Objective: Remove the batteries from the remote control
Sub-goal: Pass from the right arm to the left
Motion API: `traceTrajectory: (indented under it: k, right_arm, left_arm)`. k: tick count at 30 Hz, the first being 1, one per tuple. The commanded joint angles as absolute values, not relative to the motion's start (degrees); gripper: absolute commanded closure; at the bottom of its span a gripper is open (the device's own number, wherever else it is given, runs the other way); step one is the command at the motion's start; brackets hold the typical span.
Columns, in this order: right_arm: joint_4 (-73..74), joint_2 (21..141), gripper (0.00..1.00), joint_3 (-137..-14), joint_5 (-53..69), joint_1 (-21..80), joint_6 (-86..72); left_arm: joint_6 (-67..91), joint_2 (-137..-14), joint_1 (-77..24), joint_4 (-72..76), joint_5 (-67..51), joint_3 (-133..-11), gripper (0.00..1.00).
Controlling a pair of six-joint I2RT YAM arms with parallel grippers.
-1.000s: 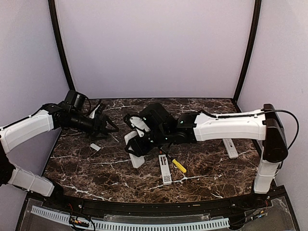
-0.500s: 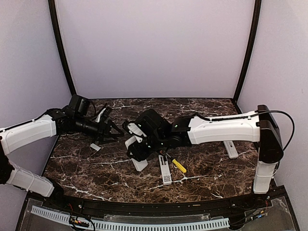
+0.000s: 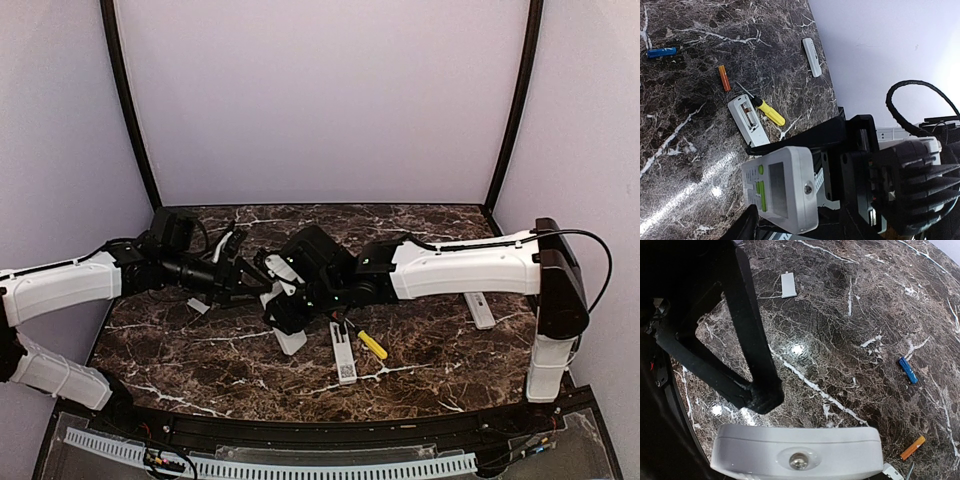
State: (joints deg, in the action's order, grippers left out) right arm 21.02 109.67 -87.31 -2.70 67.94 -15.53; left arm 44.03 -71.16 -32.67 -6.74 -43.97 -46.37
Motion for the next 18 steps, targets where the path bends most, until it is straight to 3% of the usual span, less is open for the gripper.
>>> traceTrajectory:
  k: [1,11,18]
  right_arm:
    - [20.15,109.73,1.0,-88.86,-3.55,68.29,-15.86]
    - [21.12,110.66,1.0,-89.74,-4.12,68.25,-16.76]
    - [22.11,111.68,1.0,-90.83,-4.39,68.25,-17.14]
  left_arm:
    - [43.85,-71.79,-33.52,-6.64,-41.43,-45.77,0.49]
    - [41.12,-72.49,-36.39,-10.86,-34.47,-48.26,0.63]
    - [41.73,-73.49,-37.62,-9.73,-34.35,-48.08,0.62]
